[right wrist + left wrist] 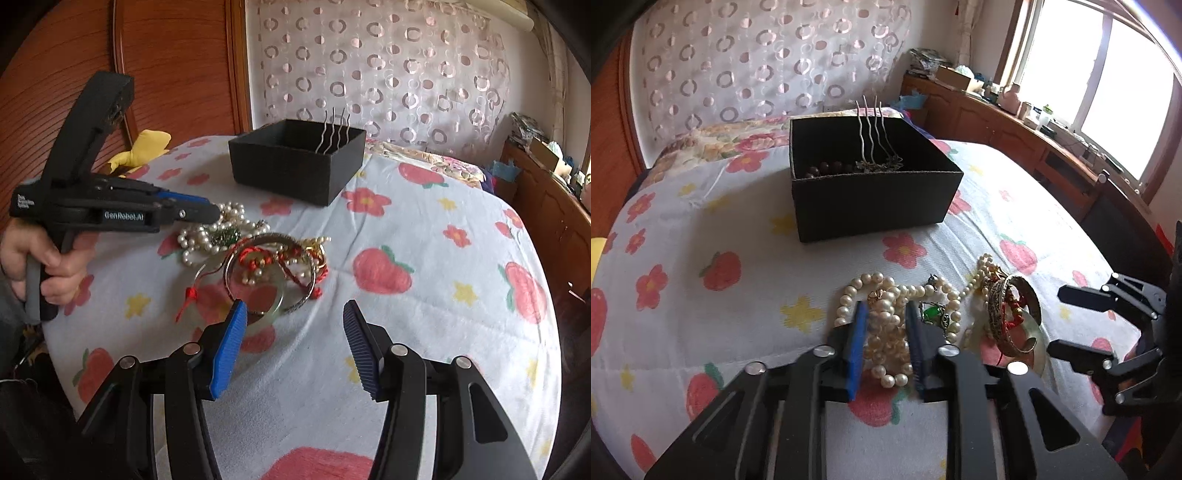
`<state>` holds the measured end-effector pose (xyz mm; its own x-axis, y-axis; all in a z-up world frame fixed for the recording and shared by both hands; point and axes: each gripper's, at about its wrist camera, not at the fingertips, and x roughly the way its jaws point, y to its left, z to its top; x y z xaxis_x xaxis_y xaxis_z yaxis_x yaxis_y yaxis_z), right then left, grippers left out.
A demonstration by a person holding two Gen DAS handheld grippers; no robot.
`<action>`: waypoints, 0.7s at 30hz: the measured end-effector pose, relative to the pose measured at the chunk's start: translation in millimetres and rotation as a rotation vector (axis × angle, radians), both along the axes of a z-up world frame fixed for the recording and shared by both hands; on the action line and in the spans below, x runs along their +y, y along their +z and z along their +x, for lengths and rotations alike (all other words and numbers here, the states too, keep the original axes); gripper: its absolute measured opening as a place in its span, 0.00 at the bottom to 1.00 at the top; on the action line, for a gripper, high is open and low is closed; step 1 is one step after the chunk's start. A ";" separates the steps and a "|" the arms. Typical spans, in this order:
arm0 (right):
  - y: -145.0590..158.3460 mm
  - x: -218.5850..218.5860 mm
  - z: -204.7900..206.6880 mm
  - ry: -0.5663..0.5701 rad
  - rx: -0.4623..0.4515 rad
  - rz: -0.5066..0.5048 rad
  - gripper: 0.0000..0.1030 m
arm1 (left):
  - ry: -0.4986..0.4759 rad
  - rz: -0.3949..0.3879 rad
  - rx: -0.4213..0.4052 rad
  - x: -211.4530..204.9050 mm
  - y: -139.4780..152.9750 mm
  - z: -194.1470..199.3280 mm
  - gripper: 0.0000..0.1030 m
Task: Organize jewelry
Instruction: 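Close the left gripper on the pearl necklace in the pile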
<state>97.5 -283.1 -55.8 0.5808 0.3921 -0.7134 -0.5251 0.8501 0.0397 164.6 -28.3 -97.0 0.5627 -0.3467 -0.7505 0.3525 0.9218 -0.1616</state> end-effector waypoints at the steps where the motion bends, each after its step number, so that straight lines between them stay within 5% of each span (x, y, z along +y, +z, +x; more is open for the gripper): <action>1: 0.9 0.2 -0.5 -0.002 -0.006 0.003 0.56 | -0.003 -0.002 -0.002 0.1 0.4 -1.1 0.13; 13: 0.4 -0.3 -2.8 -0.015 -0.019 0.000 0.56 | 0.012 -0.069 -0.119 9.5 45.3 -39.5 0.13; 14: 0.5 0.1 -3.4 -0.015 -0.023 -0.003 0.56 | 0.017 -0.069 -0.130 8.7 49.5 -41.9 0.00; 21: 0.3 -2.4 -1.9 -0.020 -0.018 0.010 0.56 | 0.036 -0.111 -0.195 20.1 78.7 -57.0 0.00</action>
